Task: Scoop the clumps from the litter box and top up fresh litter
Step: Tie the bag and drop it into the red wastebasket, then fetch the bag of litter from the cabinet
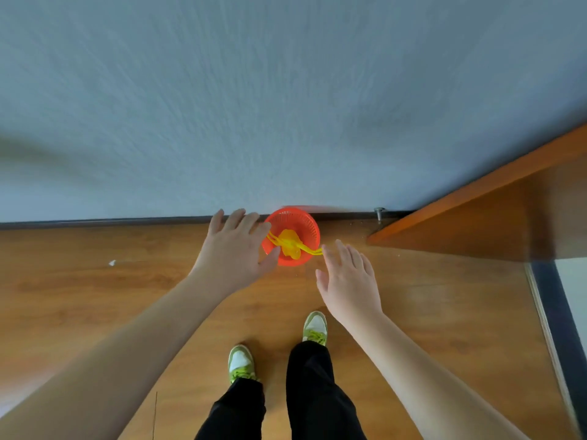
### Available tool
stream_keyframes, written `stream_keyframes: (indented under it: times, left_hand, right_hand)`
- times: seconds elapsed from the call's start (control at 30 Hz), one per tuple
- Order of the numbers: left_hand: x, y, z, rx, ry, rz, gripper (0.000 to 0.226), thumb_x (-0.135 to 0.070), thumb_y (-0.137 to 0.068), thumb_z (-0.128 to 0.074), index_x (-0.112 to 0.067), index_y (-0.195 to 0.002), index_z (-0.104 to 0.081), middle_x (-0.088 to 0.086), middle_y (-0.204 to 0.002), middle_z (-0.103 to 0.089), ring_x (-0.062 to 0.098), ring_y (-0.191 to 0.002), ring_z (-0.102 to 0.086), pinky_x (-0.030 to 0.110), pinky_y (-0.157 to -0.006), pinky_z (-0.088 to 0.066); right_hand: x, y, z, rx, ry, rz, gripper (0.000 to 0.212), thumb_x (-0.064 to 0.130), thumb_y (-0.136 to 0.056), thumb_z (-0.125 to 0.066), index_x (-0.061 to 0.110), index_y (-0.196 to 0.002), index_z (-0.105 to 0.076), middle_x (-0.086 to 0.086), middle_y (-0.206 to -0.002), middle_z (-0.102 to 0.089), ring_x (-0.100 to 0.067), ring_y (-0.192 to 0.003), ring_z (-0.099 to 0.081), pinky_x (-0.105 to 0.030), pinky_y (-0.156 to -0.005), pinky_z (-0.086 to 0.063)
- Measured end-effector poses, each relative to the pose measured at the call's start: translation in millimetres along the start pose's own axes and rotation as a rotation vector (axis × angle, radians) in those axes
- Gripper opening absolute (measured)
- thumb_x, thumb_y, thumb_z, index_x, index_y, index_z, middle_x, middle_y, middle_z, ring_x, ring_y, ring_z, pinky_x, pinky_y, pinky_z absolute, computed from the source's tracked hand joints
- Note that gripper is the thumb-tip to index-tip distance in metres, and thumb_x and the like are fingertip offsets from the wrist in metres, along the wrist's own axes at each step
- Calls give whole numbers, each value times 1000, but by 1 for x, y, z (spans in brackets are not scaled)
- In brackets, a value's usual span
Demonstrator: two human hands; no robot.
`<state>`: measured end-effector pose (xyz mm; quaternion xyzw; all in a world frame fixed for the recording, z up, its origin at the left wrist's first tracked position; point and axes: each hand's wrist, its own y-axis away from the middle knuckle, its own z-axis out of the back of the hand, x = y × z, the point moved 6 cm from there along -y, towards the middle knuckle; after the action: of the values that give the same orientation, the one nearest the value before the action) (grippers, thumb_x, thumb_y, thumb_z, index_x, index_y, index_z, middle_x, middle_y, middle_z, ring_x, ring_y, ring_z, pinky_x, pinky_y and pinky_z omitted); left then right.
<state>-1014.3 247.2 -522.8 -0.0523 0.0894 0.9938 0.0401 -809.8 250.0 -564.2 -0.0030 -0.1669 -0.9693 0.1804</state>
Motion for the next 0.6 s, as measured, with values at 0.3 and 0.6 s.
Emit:
stream_keyframes:
  times: [0.3, 0.6]
  left_hand:
    - [-19, 71, 117, 83, -68, -25, 87, -76, -81, -7, -28, -148, -34, -1, -152, -39, 26, -143, -29, 52, -116, -20]
    - [-31, 115, 206, -2, -55, 2, 84, -76, -85, -3, -29, -152, -22, 1, -159, -28, 27, -148, -19, 54, -119, -14]
  right_hand:
    - [19, 87, 126, -59, 18, -54, 54, 47, -100, -30, 21, -148, -30, -7, -154, -33, -23, -142, -30, -40, -117, -23]
    - [44, 140, 214, -168, 49, -104, 53, 48, -100, -27, 21, -145, -33, -2, -142, -47, -22, -132, -43, -36, -111, -32]
